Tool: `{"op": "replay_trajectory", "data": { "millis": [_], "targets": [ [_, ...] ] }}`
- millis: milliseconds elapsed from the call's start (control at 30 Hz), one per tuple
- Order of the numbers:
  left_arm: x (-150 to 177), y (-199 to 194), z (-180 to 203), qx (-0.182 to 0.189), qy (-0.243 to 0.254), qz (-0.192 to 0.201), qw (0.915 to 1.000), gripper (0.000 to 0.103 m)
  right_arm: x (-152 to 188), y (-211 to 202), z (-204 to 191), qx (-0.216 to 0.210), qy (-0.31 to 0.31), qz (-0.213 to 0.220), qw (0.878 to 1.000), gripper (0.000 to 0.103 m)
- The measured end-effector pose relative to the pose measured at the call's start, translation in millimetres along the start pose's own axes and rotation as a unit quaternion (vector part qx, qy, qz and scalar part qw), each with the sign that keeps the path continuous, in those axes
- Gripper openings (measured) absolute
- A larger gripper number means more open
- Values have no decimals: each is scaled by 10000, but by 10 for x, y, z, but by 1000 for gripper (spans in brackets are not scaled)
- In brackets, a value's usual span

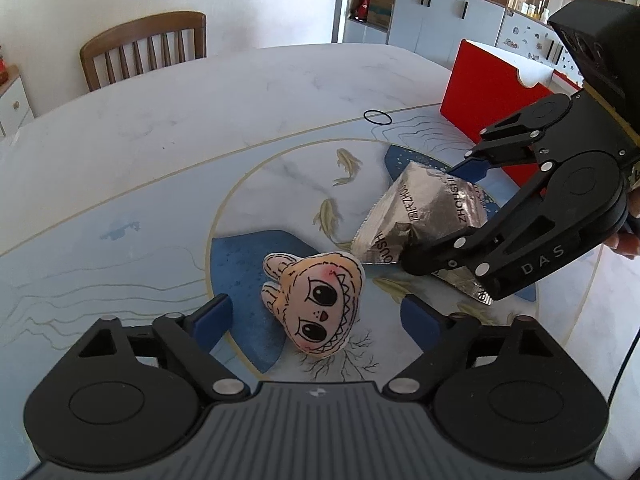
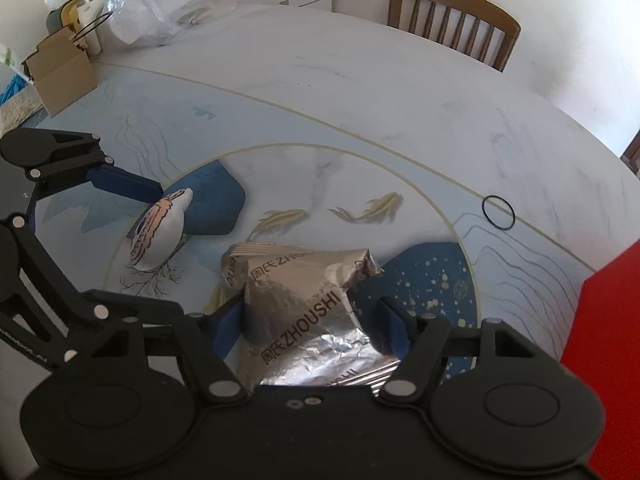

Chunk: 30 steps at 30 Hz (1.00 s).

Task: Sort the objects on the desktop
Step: 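Grasp the cartoon-face bag with left gripper while right grasps silver ZHOUSHI bag, then carry the cartoon-face bag and silver bag over the red box with both grippers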

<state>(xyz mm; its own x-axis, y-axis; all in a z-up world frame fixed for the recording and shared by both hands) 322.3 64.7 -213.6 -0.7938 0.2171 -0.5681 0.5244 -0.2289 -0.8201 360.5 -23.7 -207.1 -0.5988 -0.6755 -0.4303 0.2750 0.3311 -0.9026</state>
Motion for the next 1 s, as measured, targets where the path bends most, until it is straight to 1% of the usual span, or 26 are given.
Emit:
{"op": "replay_trajectory", "data": {
  "millis": [200, 267, 333, 400, 433, 467, 567, 767, 1000],
  "targets": [
    [-12, -20, -41, -80, -106, 28, 9999, 80, 48, -30, 15, 80, 204, 37, 9998, 66],
    [-17, -27, -49, -93, -108, 36, 9999, 71, 67, -40, 18, 128, 304, 7, 9995, 65],
    [-25, -35, -53, -117, -106, 39, 9999, 65, 92, -74, 14, 156, 386, 3, 9991, 59],
    [-30, -35, -45, -123, -90, 22, 9999, 62, 118, -91, 2, 215, 485, -26, 9986, 58],
    [-30, -38, -40, -144, -75, 9, 9999, 58, 132, -100, 5, 243, 555, -27, 9982, 55],
    [-28, -42, -33, -164, -62, 2, 9998, 53, 149, -109, 13, 272, 636, -25, 9976, 54],
    [-18, -56, -15, -192, -34, -30, 9998, 46, 219, -146, 51, 297, 959, -49, 9949, 52],
    [38, -107, 38, -111, -115, -159, 9997, 42, 413, -278, 81, 362, 1516, -49, 9878, 49],
    [136, -272, 220, 92, -257, -204, 9994, 42, 611, -602, 14, 278, 1947, 147, 9804, 49]
  ]
}}
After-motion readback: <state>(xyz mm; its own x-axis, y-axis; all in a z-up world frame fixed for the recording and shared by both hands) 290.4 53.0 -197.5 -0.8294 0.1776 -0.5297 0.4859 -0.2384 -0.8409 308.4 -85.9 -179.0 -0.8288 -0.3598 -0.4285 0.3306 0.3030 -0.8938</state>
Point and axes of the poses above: each gripper's, at about its wrist camera, not at the fingertips, and y roughly the way its jaws point, z to its right, x to its underside, the point moved 10 cm from there along y, roughly the way its jaws point, and after that the axes turned 5 degrees about -z, right-handed, at the moved point
